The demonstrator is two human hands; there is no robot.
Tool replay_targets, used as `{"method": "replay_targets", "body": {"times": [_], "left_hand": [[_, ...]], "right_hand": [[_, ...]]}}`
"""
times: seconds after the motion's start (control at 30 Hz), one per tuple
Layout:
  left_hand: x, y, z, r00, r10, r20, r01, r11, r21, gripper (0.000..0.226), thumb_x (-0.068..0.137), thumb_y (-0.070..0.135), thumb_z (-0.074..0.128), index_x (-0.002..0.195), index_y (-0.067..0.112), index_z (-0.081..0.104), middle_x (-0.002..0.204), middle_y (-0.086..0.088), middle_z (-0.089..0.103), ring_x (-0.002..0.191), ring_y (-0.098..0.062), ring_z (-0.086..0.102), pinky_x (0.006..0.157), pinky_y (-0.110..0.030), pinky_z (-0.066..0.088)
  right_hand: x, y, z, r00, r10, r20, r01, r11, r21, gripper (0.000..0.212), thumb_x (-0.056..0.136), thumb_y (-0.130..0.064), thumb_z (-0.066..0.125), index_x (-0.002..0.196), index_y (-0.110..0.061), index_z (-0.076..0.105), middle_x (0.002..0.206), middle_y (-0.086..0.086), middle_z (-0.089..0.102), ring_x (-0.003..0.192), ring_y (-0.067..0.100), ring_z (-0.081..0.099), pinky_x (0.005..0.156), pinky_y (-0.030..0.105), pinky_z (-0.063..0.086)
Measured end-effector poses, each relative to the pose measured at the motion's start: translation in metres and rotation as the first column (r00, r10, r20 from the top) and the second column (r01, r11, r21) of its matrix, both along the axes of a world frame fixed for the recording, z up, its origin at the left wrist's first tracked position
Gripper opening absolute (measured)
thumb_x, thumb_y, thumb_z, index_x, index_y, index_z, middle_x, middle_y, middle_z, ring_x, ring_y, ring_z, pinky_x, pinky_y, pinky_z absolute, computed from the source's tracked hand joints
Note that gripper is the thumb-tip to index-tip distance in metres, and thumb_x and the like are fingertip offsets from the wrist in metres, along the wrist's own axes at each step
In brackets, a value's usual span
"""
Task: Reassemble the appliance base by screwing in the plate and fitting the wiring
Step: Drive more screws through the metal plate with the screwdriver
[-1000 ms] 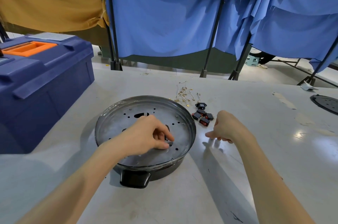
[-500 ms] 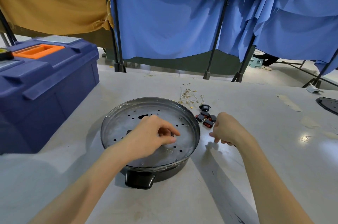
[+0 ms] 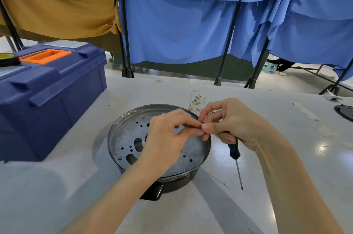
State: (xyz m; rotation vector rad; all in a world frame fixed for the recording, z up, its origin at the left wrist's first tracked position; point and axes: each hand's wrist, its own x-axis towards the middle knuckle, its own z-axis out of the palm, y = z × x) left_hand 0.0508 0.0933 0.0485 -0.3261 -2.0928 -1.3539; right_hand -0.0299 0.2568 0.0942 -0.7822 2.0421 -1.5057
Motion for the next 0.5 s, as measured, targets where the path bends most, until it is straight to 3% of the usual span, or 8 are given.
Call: {"method": "replay_targets", "body": {"times": [0.13,0.27,0.5], "left_hand": [[-0.0004,0.0012,0.0009,0.997,0.074,0.007,-0.072,0.992,-0.099,0.010,0.080,0.005,0.074,0.077,0.014,0.072,0.074,0.015,0.062,0.075,0.002,0.057,0.075,-0.012,0.037],[-0.0011,0.0008,-0.0003,0.988,0.152,-0.007,-0.151,0.968,-0.201,0.019,0.085,0.004,0.069,0.078,0.020,0.065,0.077,0.018,0.059,0.080,0.005,0.049,0.076,-0.009,0.030],[-0.0065,-0.0018,-0.0051,0.980,0.173,-0.097,-0.196,0.920,-0.339,0.025,0.083,-0.009,0.066,0.081,0.016,0.065,0.081,0.010,0.060,0.078,0.008,0.044,0.077,-0.015,0.032]], "right_hand": [[-0.0020,-0.0015,-0.0014,1.000,0.022,0.004,-0.022,1.000,0.009,0.013,0.068,-0.018,0.079,0.076,-0.011,0.072,0.074,0.021,0.072,0.030,0.011,0.033,0.036,0.016,0.033],[-0.0005,0.0020,0.0001,0.999,0.034,-0.036,-0.031,0.997,0.074,0.005,0.079,-0.006,0.076,0.077,-0.006,0.072,0.078,0.021,0.073,0.031,0.011,0.031,0.036,0.018,0.032],[0.0040,0.0018,0.0025,0.994,-0.011,-0.112,0.026,0.991,0.130,0.006,0.081,-0.007,0.076,0.075,-0.007,0.074,0.072,0.015,0.072,0.033,0.013,0.032,0.037,0.022,0.027]]}}
